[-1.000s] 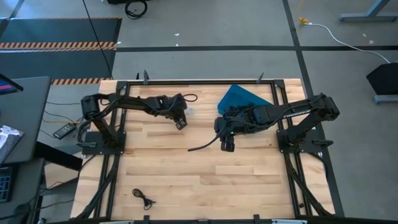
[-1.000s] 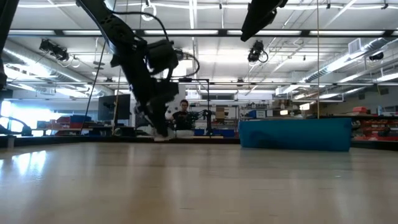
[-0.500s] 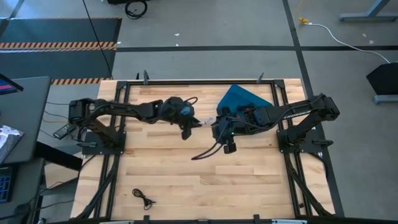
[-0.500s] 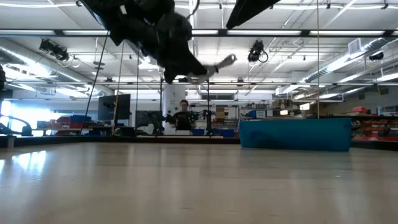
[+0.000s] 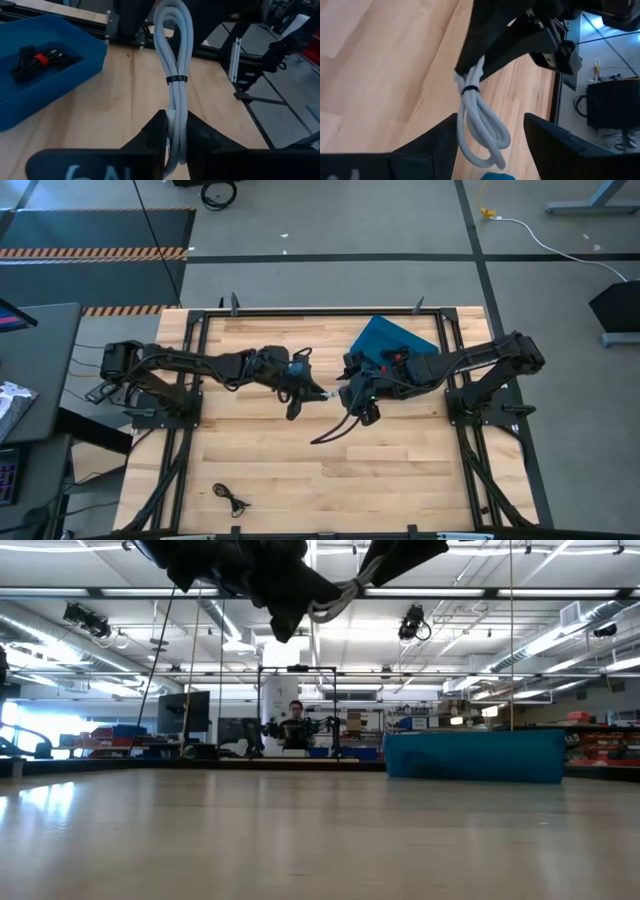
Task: Pick and place USB-C Cables
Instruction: Put the white USB cable into the blue bin
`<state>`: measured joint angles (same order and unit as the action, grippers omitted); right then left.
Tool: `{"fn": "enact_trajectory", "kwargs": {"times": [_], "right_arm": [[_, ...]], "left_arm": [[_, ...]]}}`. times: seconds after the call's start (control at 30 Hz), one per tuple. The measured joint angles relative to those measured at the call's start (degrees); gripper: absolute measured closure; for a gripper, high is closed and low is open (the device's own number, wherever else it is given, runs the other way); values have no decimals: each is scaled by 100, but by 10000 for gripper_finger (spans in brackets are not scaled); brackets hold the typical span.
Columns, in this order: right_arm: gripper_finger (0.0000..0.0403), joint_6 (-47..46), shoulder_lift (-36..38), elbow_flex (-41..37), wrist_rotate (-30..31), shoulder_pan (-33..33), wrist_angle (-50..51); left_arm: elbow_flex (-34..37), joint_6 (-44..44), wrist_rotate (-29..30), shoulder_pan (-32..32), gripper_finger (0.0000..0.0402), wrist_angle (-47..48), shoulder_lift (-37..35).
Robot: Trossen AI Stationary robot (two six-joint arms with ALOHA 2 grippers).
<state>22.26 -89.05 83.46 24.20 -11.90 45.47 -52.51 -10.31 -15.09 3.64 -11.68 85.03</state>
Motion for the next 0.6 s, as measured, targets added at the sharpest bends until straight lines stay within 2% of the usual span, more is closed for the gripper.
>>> {"fn": "enact_trajectory", "kwargs": {"times": [0.1, 0.23, 0.5, 0.57, 0.6], "right_arm": [[183, 2, -39, -2, 103, -2, -6], [216, 28, -64, -2, 168, -6, -78], [335, 46, -64, -2, 104, -33, -67], [366, 46, -64, -2, 84, -41, -37], [368, 40, -64, -2, 52, -41, -21]], "left_arm": [[0, 0, -16, -62, 352, -46, 1], [0, 0, -15, -59, 352, -27, 0], [0, -2, -15, -18, 350, 15, 0], [0, -94, 109, -18, 344, 17, 0], [0, -141, 226, -20, 340, 20, 0]]}}
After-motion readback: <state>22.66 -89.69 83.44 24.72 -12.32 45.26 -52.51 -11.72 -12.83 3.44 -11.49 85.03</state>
